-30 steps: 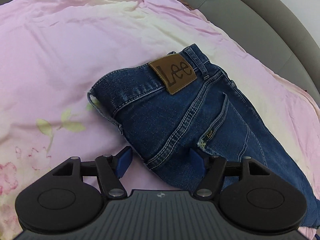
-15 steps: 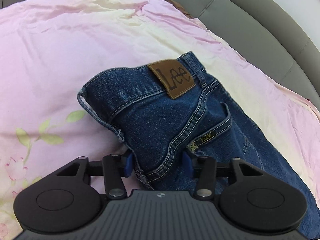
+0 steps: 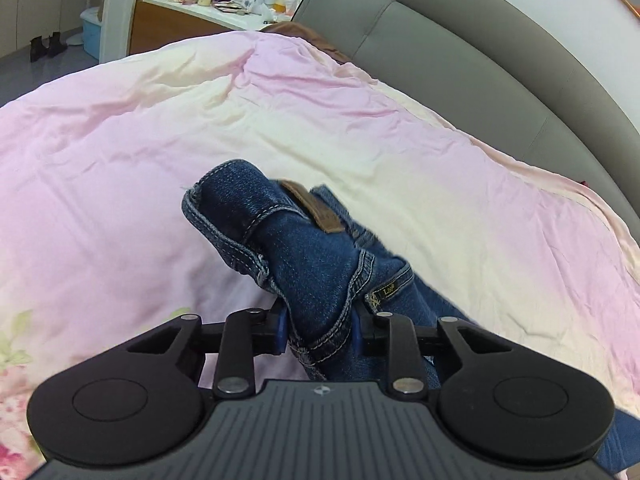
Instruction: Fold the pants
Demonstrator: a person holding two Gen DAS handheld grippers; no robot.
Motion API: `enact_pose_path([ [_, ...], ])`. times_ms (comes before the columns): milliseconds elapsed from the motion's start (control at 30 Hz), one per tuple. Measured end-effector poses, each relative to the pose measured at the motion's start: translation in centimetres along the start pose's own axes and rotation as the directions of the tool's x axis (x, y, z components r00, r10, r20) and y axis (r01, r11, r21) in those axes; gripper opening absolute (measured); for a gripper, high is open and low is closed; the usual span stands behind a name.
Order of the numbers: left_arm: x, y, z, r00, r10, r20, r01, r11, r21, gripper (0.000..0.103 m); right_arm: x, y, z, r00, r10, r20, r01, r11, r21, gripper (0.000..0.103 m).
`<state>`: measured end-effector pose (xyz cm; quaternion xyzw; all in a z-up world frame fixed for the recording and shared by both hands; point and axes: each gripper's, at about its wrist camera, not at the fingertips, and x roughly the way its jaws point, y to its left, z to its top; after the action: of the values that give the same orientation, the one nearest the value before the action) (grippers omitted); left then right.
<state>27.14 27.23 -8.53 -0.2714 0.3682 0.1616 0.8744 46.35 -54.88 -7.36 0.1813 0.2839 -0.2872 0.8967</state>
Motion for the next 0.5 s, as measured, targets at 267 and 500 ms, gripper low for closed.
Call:
enact_pose_path([
  [267, -5.1, 5.5, -2.4, 0.992, -0.003, -0.129, 0.009, 0.999, 0.046, 0.033, -10.9, -11.3, -5.2, 0.991, -0.021, -0.133, 0.031, 0.997, 0.077, 0.0],
  [500, -3.3, 8.2, -4.7, 0.974, 0.049, -0.222, -0.034, 0.997, 0.068, 0.033, -16.4, -19.7, -14.2, 0.977, -0.068, -0.203, 0.085, 0.993, 0.079, 0.0],
])
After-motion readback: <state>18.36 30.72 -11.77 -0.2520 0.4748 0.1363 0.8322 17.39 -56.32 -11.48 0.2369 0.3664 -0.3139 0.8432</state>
